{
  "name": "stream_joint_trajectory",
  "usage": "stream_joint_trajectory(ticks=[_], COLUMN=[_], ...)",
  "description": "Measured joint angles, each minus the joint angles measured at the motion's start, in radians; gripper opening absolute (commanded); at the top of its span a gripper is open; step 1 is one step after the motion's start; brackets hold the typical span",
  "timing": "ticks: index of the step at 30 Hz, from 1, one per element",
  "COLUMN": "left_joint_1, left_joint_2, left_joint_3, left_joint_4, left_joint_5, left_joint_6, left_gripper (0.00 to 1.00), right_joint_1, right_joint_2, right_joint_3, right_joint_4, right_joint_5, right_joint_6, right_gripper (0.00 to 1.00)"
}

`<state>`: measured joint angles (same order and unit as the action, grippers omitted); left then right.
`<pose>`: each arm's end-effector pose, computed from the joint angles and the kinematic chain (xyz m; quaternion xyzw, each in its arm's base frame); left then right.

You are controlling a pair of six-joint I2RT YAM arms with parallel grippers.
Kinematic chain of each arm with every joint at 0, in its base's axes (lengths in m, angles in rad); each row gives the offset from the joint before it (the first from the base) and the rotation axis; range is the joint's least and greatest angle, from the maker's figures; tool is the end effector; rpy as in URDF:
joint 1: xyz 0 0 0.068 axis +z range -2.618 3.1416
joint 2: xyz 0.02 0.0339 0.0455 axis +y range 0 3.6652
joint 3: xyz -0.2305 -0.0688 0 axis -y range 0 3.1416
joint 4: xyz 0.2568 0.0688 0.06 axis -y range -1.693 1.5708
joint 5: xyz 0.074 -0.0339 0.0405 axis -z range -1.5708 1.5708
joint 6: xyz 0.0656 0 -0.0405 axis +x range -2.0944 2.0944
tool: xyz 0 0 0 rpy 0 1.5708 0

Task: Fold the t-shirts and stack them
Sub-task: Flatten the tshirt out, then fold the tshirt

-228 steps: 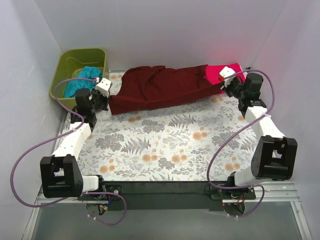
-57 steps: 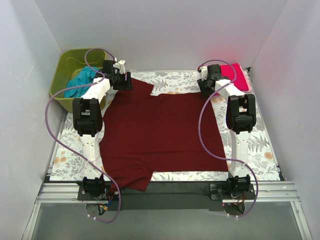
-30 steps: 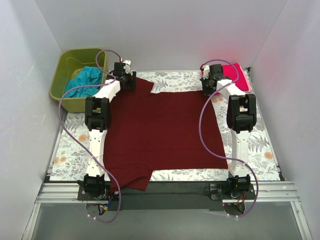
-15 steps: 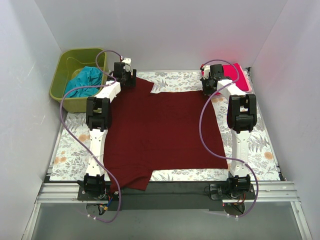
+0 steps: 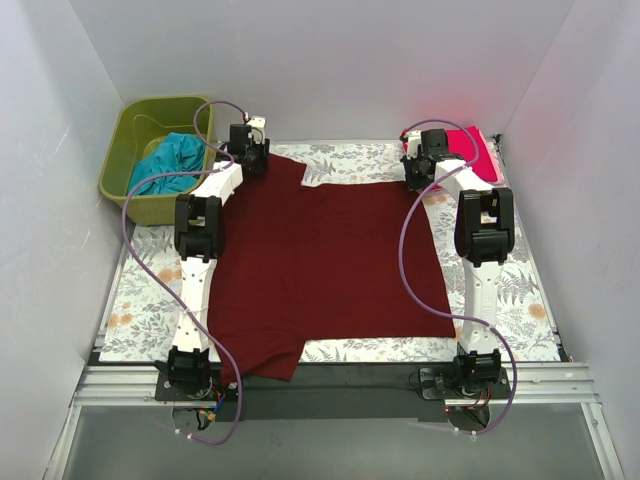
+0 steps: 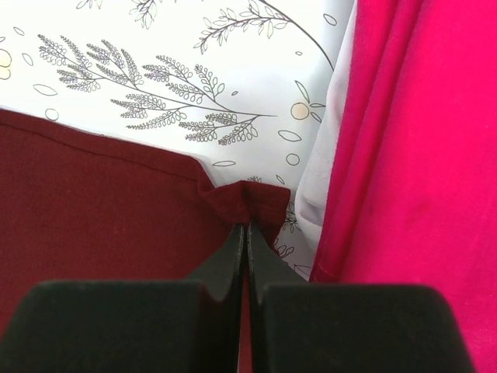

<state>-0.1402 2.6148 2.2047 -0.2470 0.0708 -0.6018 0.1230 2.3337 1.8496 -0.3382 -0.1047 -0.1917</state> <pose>0.5827 -0.0869 0.0969 -0.1900 0.8767 -0.1894 0.3993 0.5244 0.0717 0.1117 -0.1645 0.9150 0.0361 0.3665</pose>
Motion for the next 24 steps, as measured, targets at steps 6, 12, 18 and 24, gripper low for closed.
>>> stream_joint_trajectory(ticks=[6,12,18,24], left_joint_1=[0.000,0.000,0.000,0.000], left_joint_2=[0.013,-0.051,-0.264,-0.449], left_joint_3=[0.035,-0.079,-0.347,-0.483], left_joint_4=[-0.037,0.017,0.124,0.234], left_joint_5=[0.027,0.034,0.053,0.084], left_joint_6=[-0.001,0.003,0.027,0.066], left_gripper=[0.00,0.00,0.00,0.00], right_joint_1=[-0.005,-0.005,-0.010,-0.023], right_joint_2=[-0.011,-0.045,-0.125,-0.192], right_joint_3=[-0.014,-0.051,-0.135,-0.152], right_joint_4=[0.001,-0.033,-0.040,-0.021], right_joint_5=[-0.035,-0.089,-0.133,-0.172], right_joint_6=[-0.011,-0.022,-0.020,-0.019], right_gripper=[0.01,0.01,0.01,0.01])
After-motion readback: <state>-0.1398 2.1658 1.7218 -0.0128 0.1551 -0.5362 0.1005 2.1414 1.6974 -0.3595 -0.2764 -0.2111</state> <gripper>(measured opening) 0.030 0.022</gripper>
